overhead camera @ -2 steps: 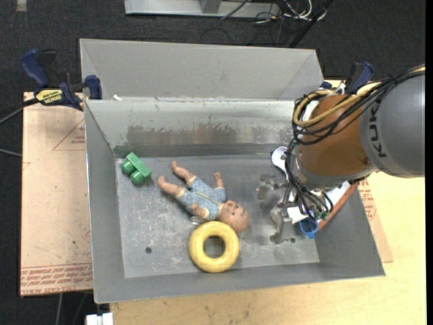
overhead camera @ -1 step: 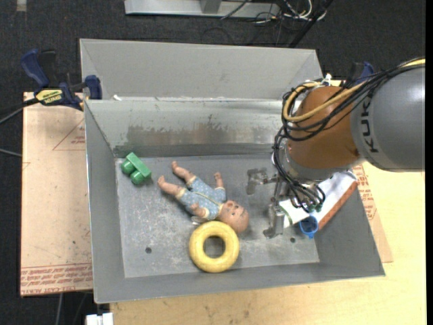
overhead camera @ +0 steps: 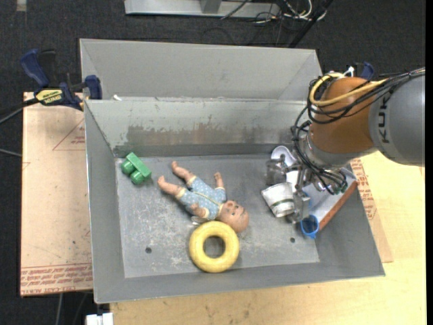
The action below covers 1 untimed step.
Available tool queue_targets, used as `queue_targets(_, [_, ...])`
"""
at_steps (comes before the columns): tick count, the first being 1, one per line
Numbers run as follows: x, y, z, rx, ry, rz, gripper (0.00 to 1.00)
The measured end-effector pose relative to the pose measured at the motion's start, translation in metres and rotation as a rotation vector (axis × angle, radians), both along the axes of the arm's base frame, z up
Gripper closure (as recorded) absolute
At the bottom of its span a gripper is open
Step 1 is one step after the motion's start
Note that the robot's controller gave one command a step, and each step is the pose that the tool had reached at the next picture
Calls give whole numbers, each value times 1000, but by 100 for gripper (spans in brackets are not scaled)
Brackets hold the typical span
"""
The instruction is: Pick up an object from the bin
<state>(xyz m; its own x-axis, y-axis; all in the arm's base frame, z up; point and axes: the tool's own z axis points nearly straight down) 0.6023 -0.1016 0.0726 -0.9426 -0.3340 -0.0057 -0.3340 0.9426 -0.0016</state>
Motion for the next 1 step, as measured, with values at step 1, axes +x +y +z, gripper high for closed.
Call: queue_targets(1, [-13, -18, -3, 6, 3, 115, 100])
